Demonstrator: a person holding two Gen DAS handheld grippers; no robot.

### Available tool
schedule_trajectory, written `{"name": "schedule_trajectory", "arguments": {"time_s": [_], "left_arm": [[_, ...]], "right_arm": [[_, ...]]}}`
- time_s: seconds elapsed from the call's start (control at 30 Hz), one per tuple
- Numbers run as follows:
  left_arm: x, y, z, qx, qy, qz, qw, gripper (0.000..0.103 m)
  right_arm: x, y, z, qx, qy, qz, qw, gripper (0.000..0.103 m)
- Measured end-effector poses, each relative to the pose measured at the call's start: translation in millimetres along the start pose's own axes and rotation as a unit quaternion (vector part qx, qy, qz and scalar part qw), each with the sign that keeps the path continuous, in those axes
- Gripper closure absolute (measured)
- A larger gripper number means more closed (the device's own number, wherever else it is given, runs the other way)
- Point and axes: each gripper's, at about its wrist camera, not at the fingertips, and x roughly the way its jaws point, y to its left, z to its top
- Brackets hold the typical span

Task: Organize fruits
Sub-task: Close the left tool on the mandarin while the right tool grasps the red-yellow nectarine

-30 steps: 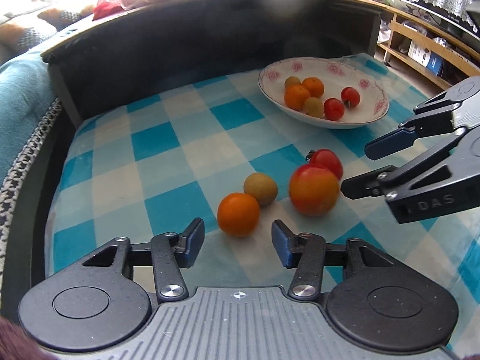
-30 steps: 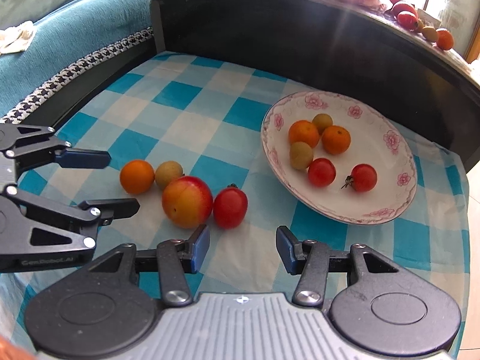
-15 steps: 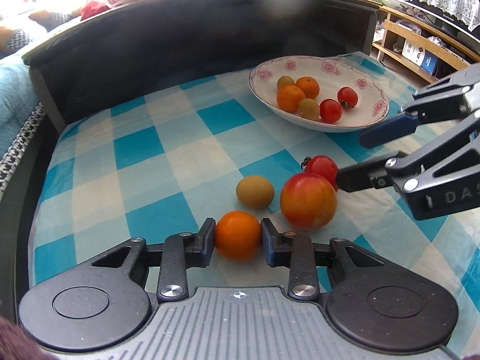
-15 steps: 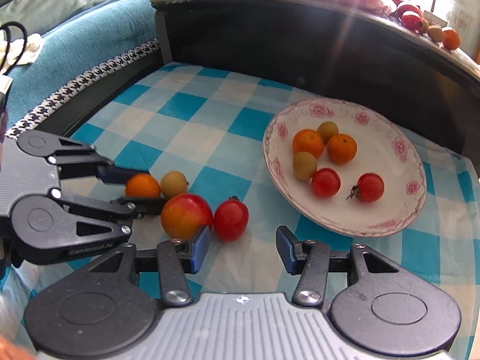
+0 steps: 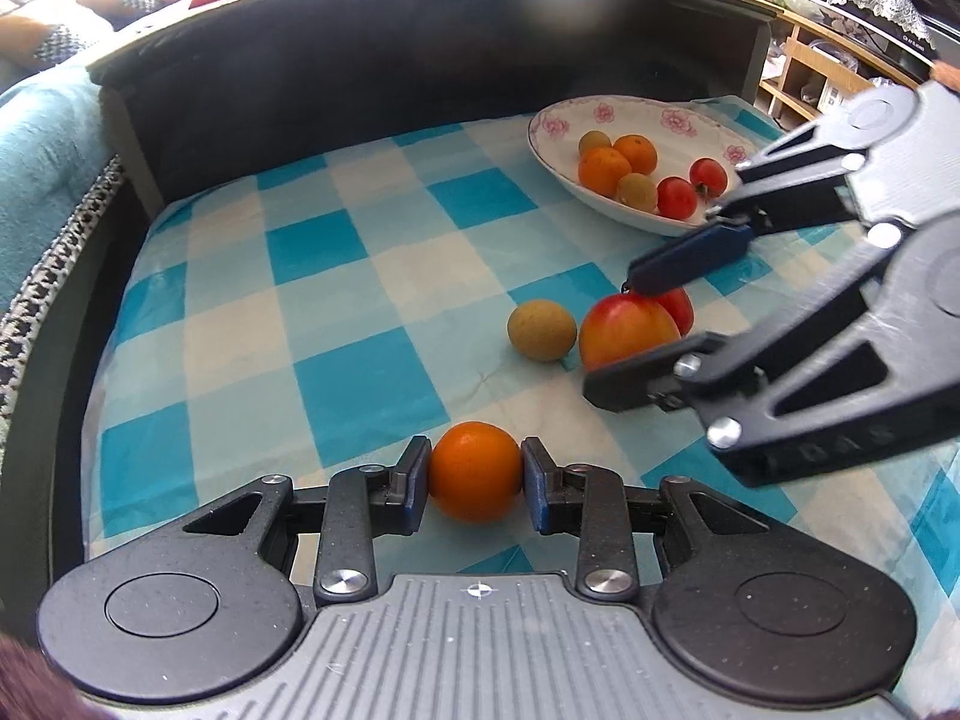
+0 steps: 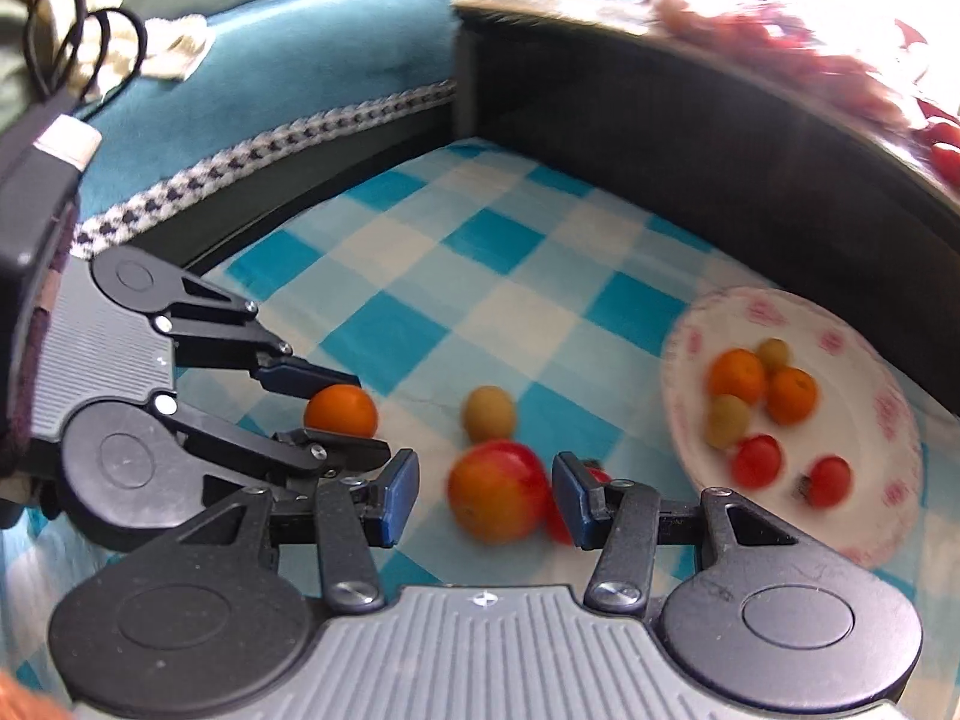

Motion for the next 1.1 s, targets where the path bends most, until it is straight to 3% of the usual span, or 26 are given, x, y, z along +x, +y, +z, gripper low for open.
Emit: {"name": "schedule_trajectory", "arguments": {"time_s": [0.4,0.53,1.0,1.1], "left_arm": [[1.4,-1.0,-0.4,0.005,0.004,0.004,1.0,0.061],[2.0,-0.6,-0.3,0.005,0.004,0.003,1.0,0.061],[4.3,-3.0,2.2,0.003,-0.005,0.015,0.9999,0.056],[3.8,-7.9,2.5,0.008,-0.002,0.017,0.9998,0.063]], "right_arm": [[26.7,-3.7,16.5,-0.034,0.056,0.015,0.998,0.047],[41.1,-0.3,19.4,-0.023,0.087,0.007,0.996,0.057],[4.5,-3.7,-35.6,0.034,0.09,-0.01,0.995,0.057],[-3.9,-2.6,-47.4,0.035,0.085,-0.014,0.996,0.057]]}}
